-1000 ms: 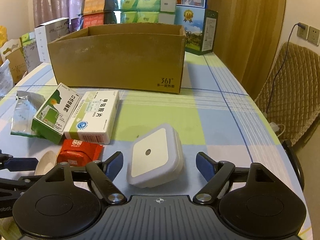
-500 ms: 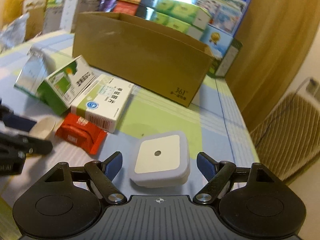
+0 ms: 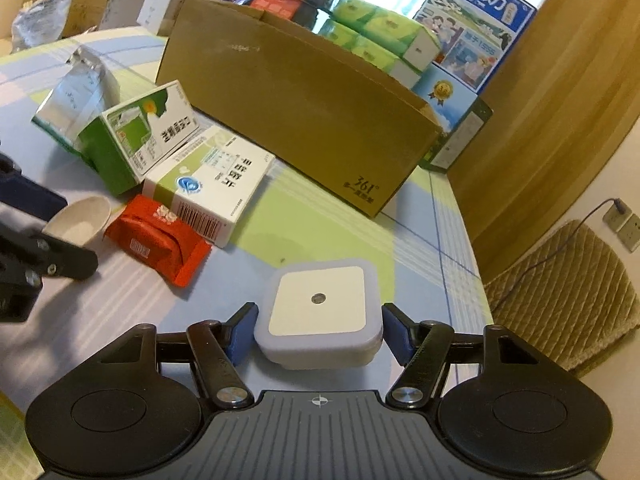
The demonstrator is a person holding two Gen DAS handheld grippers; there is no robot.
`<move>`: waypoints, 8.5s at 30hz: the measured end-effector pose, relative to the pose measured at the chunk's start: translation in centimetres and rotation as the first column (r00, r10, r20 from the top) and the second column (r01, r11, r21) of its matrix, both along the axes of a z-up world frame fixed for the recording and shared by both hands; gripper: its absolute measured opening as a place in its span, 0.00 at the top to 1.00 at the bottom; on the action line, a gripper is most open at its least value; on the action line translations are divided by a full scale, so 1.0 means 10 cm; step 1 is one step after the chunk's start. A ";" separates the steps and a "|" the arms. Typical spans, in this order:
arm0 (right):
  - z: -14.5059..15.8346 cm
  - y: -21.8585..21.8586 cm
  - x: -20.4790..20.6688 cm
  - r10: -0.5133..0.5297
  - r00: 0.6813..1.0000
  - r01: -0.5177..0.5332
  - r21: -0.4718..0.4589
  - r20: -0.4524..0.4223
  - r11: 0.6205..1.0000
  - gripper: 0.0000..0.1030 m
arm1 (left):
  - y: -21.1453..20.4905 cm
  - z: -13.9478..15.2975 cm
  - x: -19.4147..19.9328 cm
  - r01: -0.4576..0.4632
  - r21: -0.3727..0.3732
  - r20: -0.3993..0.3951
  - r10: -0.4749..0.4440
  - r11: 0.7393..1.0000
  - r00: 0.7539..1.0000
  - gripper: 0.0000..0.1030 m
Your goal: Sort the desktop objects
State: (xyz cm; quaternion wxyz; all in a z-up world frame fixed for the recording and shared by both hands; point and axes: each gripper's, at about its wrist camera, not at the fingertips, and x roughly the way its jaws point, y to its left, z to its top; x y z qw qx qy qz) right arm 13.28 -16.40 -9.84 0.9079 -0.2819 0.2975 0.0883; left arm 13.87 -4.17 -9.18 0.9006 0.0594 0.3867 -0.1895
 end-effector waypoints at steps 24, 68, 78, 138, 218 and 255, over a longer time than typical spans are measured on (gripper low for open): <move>0.29 -0.13 -0.05 -0.071 0.996 0.060 0.174 0.057 0.983 0.39 | -0.03 0.17 -0.04 0.003 -0.003 0.076 -0.003 1.000 0.997 0.74; 1.52 0.11 1.53 -0.106 0.973 -0.006 0.477 0.207 0.879 0.39 | 0.40 1.67 2.13 -0.134 -0.233 0.214 0.185 0.963 0.959 0.74; 1.40 0.21 2.00 -0.124 0.976 0.020 0.492 0.179 0.870 0.39 | 0.27 1.63 2.63 -0.119 -0.219 0.218 0.168 0.968 0.962 0.74; 1.33 -0.15 1.30 -0.162 0.978 0.050 0.600 0.134 0.799 0.08 | 0.70 1.31 1.66 -0.196 -0.146 0.166 0.219 0.970 0.962 0.26; 0.07 0.21 0.28 -0.012 0.978 0.104 0.439 -0.207 0.893 0.59 | 0.57 0.54 0.53 -0.088 -0.066 0.083 0.093 0.994 0.992 0.19; 0.19 -0.33 0.24 -0.202 0.959 0.271 0.439 -0.197 0.857 0.30 | 0.24 0.15 0.49 -0.004 0.087 0.055 -0.001 0.996 0.998 0.43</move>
